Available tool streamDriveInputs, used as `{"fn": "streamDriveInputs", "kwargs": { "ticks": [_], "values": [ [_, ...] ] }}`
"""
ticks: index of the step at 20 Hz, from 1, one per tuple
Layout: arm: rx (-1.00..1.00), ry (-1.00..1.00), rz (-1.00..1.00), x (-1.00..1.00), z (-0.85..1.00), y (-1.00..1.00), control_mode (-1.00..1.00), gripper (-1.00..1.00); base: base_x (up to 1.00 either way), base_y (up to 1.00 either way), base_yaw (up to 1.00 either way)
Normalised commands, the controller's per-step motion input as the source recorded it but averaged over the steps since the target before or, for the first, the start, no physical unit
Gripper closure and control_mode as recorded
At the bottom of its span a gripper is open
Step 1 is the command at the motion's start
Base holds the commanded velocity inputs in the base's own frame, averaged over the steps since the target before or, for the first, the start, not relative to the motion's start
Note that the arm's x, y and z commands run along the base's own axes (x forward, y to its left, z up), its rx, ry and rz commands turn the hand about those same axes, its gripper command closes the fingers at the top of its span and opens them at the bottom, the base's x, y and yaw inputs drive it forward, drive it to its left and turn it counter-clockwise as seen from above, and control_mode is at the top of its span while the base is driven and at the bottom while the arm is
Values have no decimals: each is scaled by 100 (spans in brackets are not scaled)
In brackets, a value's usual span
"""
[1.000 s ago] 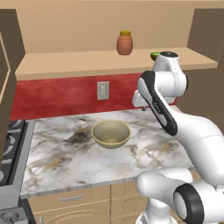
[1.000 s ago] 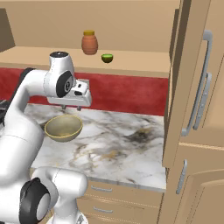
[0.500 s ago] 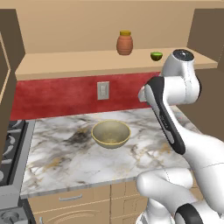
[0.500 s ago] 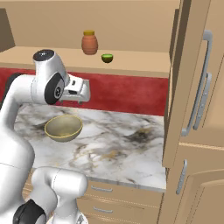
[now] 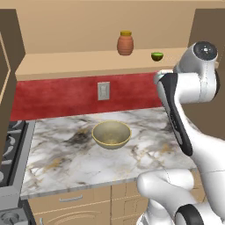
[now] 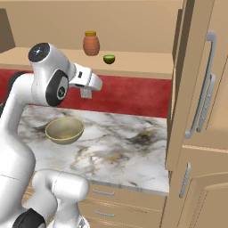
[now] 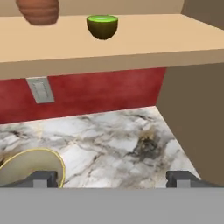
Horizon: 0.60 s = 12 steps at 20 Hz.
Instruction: Pick the kiwi from the cabinet and place it in the bowl. Then pick the bowl and place it in the sink. Then turn on the sink facuet.
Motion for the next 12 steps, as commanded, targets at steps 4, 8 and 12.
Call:
{"fn": "streamDriveInputs", "kwargs": {
  "ticks": [4,8,12],
  "values": [
    [0,-8,-10,29,41,-45,-100,-100,0,0,0],
    [3,-2,-6,51,23,-39,-100,-100,0,0,0],
    [5,0,0,60,0,-12,-100,-100,0,0,0]
  ]
}}
